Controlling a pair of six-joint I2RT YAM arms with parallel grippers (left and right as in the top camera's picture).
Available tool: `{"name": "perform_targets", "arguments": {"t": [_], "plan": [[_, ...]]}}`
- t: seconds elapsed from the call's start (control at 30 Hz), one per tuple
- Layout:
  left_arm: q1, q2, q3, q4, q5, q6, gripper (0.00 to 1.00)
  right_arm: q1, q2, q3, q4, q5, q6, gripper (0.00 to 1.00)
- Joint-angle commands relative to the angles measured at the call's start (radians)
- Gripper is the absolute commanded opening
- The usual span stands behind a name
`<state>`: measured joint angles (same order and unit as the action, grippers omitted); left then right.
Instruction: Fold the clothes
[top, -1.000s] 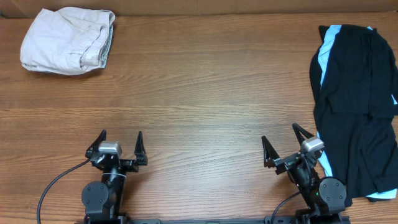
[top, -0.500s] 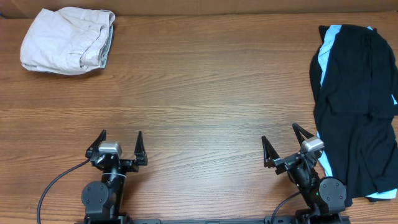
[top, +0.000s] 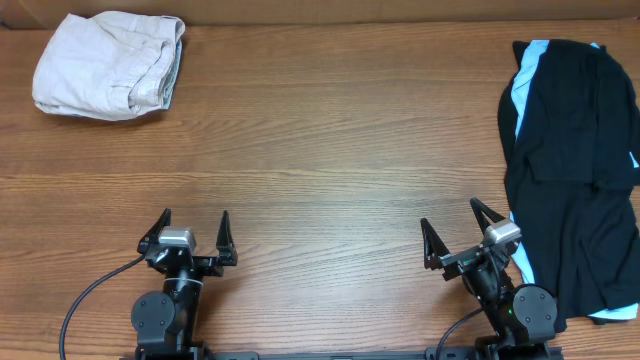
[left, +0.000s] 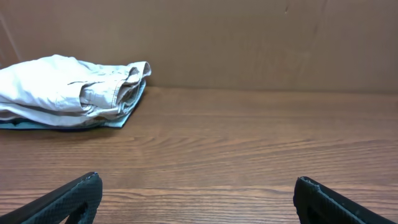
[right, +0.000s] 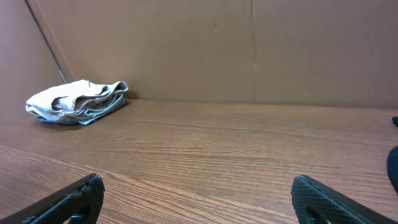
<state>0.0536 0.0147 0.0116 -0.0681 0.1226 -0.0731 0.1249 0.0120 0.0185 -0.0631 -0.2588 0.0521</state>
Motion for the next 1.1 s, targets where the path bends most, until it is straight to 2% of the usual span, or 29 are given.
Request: {"name": "perform_targets", "arguments": {"t": [0.0, 0.77, 0.9, 1.07], "plan": [[-0.002, -0.009, -0.006, 0.002, -0.003, -0.01, 1.0, 0.004, -0.007, -0.01, 0.005, -0.004, 0.003, 1.0], [-0.002, -0.009, -0.006, 0.002, -0.003, -0.01, 1.0, 0.004, -0.007, -0.01, 0.005, -0.004, 0.003, 1.0], [-0.002, -0.009, -0.006, 0.002, -0.003, -0.01, 1.0, 0.004, -0.007, -0.01, 0.005, 0.111, -0.024, 1.0], [-0.002, -0.009, -0.006, 0.002, -0.003, -0.01, 1.0, 0.004, -0.007, -0.01, -0.003, 0.121, -0.023, 1.0]]}}
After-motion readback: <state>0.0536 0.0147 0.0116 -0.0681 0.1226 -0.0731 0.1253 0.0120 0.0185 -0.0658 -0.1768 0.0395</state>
